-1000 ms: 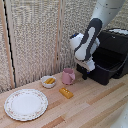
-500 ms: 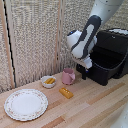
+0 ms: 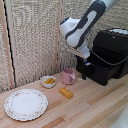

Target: Extend the gripper towards the air fryer handle. Grasp the air fryer handle and pull it to open the air fryer. Release the air fryer handle and move the gripper to the bread. Grasp the bread with the gripper and move it to the air fryer basket. Release the bread inside the air fryer and retract the gripper.

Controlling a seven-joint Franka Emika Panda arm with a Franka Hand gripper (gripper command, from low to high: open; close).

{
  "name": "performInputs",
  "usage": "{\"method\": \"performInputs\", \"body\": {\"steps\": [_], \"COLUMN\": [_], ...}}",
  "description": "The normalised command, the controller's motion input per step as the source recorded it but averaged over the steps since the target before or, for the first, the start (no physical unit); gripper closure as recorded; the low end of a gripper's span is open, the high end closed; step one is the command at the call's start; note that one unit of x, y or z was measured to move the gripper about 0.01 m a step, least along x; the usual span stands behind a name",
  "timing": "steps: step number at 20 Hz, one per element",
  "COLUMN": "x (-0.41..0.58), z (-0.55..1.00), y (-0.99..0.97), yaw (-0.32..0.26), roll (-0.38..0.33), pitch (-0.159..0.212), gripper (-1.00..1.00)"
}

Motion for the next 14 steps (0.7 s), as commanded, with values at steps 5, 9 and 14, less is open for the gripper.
{"method": "performInputs", "body": {"steps": [5,9,14], "x": [-0.511,-0.245,-0.141], "z": [0.52,0.29,0.07], "y": [0.42,0.18,0.11], "yaw": [0.077,0.186,0.237], "roll": [0.138,0.192,0.106], "pitch": [-0.089,-0.044,0.084], "gripper": [-1.0,-1.0,-1.0]}}
